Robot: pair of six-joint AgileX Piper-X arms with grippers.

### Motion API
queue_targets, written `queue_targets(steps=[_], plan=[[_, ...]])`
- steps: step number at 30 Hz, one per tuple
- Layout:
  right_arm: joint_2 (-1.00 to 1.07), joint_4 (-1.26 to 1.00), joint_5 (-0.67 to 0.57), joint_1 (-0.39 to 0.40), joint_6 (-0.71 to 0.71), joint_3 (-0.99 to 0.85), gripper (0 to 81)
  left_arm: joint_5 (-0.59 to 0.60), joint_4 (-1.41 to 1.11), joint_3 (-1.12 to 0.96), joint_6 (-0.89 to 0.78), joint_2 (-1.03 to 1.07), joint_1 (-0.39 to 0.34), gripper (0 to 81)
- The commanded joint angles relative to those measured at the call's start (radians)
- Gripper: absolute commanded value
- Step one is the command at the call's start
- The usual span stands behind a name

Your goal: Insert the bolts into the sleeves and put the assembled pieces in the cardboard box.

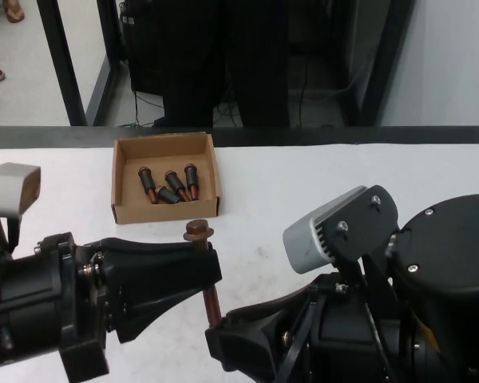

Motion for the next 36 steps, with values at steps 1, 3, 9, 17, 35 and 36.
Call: queue_targets(steps=[1, 3, 9, 17, 35, 36], plan=[[-0.018, -0.057, 0.009, -0.004, 0.002, -0.017, 0.3, -0.014, -0.029, -0.008, -0.013, -0.003, -0.002, 0.8], [-0.018, -0.057, 0.000, -0.004, 0.009, -0.017, 0.3, -0.017, -0.046, -0.008, -0.015, -0.003, -0.002, 0.8], [-0.018, -0.057, 0.000, -0.004, 0.009, -0.017, 0.3, -0.012, -0.047, -0.008, -0.023, -0.003, -0.002, 0.8], [-0.018, -0.090, 0.000, -0.004, 0.009, -0.017, 0.3, -0.012, -0.047, -0.008, -0.040, -0.003, -0.004, 0.8], [-0.018, -0.109, 0.025, -0.004, -0.018, -0.019, 0.3, -0.003, -0.047, -0.008, -0.060, -0.003, -0.005, 0.8], [-0.018, -0.109, 0.025, -0.004, -0.018, -0.019, 0.3, -0.002, -0.047, -0.008, -0.060, -0.003, -0.005, 0.8]])
